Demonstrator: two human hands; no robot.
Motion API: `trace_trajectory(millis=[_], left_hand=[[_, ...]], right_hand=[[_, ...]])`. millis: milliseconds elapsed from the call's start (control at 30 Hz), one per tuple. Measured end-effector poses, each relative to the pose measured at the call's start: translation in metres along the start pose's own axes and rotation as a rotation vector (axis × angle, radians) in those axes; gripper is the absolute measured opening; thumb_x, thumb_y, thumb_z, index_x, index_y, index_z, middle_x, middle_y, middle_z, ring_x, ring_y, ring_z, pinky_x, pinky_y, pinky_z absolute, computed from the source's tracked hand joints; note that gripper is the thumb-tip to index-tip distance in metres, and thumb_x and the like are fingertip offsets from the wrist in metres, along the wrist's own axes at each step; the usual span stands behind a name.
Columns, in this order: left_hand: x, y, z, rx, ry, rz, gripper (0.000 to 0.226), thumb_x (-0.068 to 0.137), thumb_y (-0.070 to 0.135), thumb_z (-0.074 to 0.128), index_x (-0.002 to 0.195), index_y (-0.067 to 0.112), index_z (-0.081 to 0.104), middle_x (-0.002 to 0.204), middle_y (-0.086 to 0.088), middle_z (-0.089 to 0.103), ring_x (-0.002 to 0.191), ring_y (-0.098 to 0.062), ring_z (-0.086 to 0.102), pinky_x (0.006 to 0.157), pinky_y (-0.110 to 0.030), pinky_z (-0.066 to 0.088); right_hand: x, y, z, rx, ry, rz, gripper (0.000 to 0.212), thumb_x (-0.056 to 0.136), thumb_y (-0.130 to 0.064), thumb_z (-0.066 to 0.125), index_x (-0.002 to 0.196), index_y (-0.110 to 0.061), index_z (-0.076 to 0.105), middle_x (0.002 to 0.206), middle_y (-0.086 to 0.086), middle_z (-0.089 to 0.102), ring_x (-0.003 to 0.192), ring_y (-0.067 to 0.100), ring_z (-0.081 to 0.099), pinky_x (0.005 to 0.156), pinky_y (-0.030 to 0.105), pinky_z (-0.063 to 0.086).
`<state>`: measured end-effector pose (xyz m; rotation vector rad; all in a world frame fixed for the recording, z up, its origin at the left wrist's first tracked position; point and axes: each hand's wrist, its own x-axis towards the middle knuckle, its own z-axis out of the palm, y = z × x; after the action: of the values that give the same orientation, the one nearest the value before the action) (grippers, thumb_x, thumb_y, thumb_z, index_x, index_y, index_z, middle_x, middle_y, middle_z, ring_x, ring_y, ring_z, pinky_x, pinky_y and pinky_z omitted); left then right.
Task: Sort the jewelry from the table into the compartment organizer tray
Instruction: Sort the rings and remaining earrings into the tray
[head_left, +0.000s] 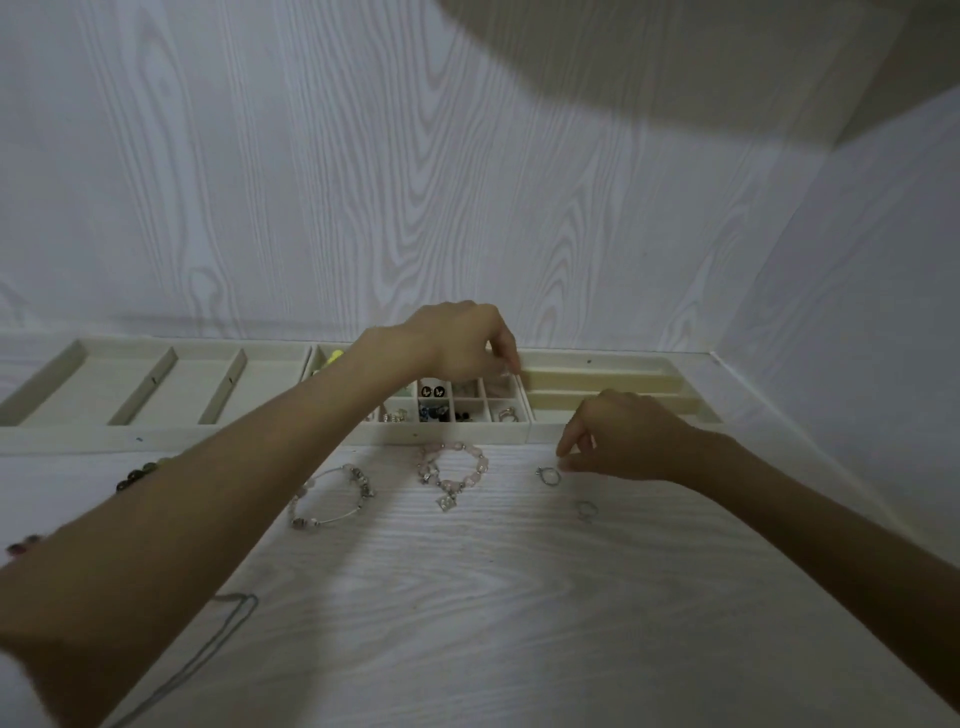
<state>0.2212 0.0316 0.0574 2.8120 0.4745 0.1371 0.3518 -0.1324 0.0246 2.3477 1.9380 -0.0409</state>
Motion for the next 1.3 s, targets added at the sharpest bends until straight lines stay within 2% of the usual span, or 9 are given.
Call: trace_trajectory(millis=[167,300,433,633,933,1033,1100,1200,1300], left_hand=[[-0.035,-0.002,-0.007,-0.032,0.014,-0.060,0.018,0.091,0.030,0.058,0.104,0.035,0.070,0.111,0.014,0.067,0.097,-0.008,0.062,0.074,-0.027,0.044],[-0.052,-0.005,-0.005,-0.058,-0.019,-0.083,0.019,0.091,0.030,0.058,0.104,0.036,0.070,0.111,0.014,0.067,0.097,-0.008,0.062,0.077,-0.028,0.047],[-0.057,-0.010,-0.004,-0.075,-0.021,-0.101,0.018,0.090,0.030,0.059,0.103,0.036,0.071,0.109,0.012,0.069,0.098,-0.011,0.064,0.086,-0.035,0.052],[-0.064,-0.015,0.003,-0.100,-0.042,-0.098,0.017,0.090,0.032,0.060,0.102,0.035,0.071,0.107,0.012,0.069,0.095,-0.010,0.063,0.086,-0.035,0.051],[-0.086,-0.008,0.010,-0.149,-0.087,-0.067,0.019,0.088,0.023,0.060,0.099,0.028,0.074,0.104,0.011,0.071,0.096,-0.008,0.063,0.091,-0.034,0.051],[-0.096,-0.003,0.012,-0.217,-0.086,-0.069,0.020,0.087,0.018,0.061,0.100,0.023,0.075,0.100,0.008,0.072,0.094,-0.009,0.064,0.091,-0.033,0.051],[-0.102,0.000,0.009,-0.255,-0.093,-0.079,0.018,0.087,0.015,0.061,0.098,0.018,0.075,0.098,0.002,0.072,0.085,-0.009,0.064,0.088,-0.031,0.051],[-0.110,0.009,0.004,-0.379,-0.065,-0.101,0.015,0.090,0.019,0.062,0.093,0.011,0.074,0.092,-0.004,0.073,0.076,-0.011,0.065,0.076,-0.026,0.051],[-0.108,0.024,0.000,-0.464,-0.067,-0.147,0.021,0.092,0.037,0.057,0.089,0.021,0.070,0.088,0.008,0.071,0.076,-0.003,0.065,0.055,-0.019,0.041]], right_hand=[[0.004,-0.015,0.017,0.151,0.103,0.049,0.018,0.080,-0.038,0.071,0.095,-0.030,0.075,0.077,-0.013,0.058,0.075,0.004,0.049,0.055,0.015,0.030],[0.003,-0.022,0.018,0.105,0.088,0.055,0.012,0.085,-0.025,0.064,0.092,-0.026,0.074,0.082,-0.012,0.056,0.078,0.007,0.050,0.056,0.018,0.032],[0.006,-0.028,0.021,-0.087,0.025,-0.007,0.016,0.093,-0.018,0.049,0.100,-0.017,0.064,0.105,-0.002,0.060,0.098,0.018,0.057,0.072,0.023,0.032],[0.011,-0.033,0.012,-0.331,-0.136,-0.034,0.022,0.098,-0.021,0.042,0.108,-0.009,0.057,0.112,0.009,0.059,0.098,0.027,0.059,0.075,0.031,0.040],[0.001,-0.040,0.004,-0.209,-0.365,0.167,0.020,0.095,-0.019,0.047,0.103,-0.007,0.061,0.105,0.008,0.062,0.089,0.024,0.058,0.069,0.030,0.040],[-0.004,-0.044,0.002,-0.062,-0.436,0.206,0.018,0.094,-0.020,0.049,0.080,-0.010,0.055,0.090,0.011,0.060,0.081,0.022,0.053,0.071,0.030,0.039],[-0.012,-0.046,-0.002,0.067,-0.402,0.198,0.030,0.096,-0.022,0.047,0.074,-0.005,0.058,0.083,0.011,0.057,0.076,0.021,0.048,0.073,0.032,0.038],[-0.030,-0.055,-0.019,0.176,-0.268,0.129,0.028,0.099,-0.018,0.043,0.095,-0.005,0.067,0.096,-0.002,0.060,0.088,0.016,0.052,0.080,0.027,0.041],[-0.040,-0.063,-0.038,0.265,-0.152,0.081,0.022,0.099,-0.015,0.041,0.087,-0.017,0.059,0.086,-0.021,0.047,0.074,-0.001,0.047,0.063,0.007,0.036]])
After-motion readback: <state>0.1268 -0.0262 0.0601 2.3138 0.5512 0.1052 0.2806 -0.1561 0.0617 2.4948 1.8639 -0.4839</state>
